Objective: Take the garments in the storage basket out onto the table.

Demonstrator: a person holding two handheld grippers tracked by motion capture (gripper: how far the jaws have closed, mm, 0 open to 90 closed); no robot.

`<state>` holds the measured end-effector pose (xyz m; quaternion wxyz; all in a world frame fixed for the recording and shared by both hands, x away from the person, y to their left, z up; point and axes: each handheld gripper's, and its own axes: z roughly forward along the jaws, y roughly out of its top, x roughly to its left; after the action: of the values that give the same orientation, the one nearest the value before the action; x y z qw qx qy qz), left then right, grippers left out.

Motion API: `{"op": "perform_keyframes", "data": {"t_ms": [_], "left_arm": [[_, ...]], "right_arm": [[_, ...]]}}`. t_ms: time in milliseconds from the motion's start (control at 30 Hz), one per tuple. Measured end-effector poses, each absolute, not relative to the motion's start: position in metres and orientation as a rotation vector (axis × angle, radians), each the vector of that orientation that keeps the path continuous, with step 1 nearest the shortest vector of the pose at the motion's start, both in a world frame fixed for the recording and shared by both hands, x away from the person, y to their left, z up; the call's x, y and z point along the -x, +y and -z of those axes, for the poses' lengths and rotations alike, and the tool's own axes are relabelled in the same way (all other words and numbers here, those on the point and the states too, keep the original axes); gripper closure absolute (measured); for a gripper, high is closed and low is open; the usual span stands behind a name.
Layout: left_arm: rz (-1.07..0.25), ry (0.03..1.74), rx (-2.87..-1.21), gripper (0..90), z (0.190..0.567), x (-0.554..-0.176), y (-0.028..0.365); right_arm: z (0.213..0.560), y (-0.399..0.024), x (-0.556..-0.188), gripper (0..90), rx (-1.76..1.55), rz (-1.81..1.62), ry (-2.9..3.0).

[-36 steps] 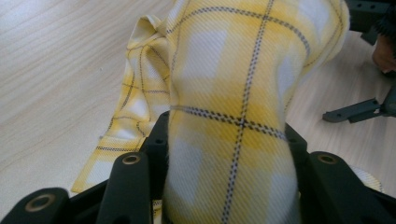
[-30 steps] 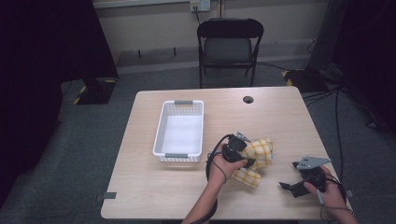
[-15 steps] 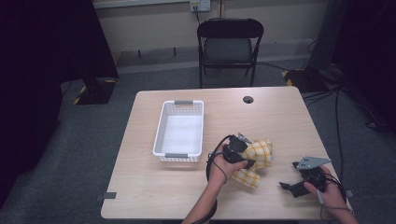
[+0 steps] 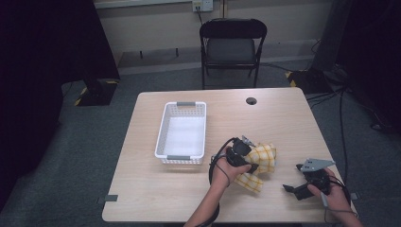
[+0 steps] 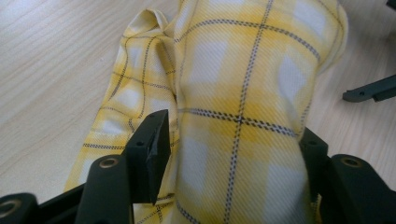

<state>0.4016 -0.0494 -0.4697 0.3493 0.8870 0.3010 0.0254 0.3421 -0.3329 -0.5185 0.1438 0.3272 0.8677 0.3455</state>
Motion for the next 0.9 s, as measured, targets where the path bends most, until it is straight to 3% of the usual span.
{"op": "perform_keyframes", "data": {"t_ms": [133,200,400,900], "left_arm": [[-0.103,0.774,-2.307,32.7,0.470,-0.402,-0.050],[-0.118,0.795,-2.307,24.4,0.471,-0.403,-0.050],[-0.104,0.801,-2.298,13.8,0.469,-0.403,-0.048],[-0.052,0.741,-2.281,6.1,0.456,-0.398,-0.042]], "right_arm": [[0.519,-0.333,-0.342,0.0,-0.944,-0.996,2.502],[0.519,-0.333,-0.342,0.0,-0.944,-0.996,2.502],[0.519,-0.333,-0.342,0.0,-0.944,-0.996,2.502],[0.519,-0.333,-0.342,0.0,-0.943,-0.996,2.502]]}}
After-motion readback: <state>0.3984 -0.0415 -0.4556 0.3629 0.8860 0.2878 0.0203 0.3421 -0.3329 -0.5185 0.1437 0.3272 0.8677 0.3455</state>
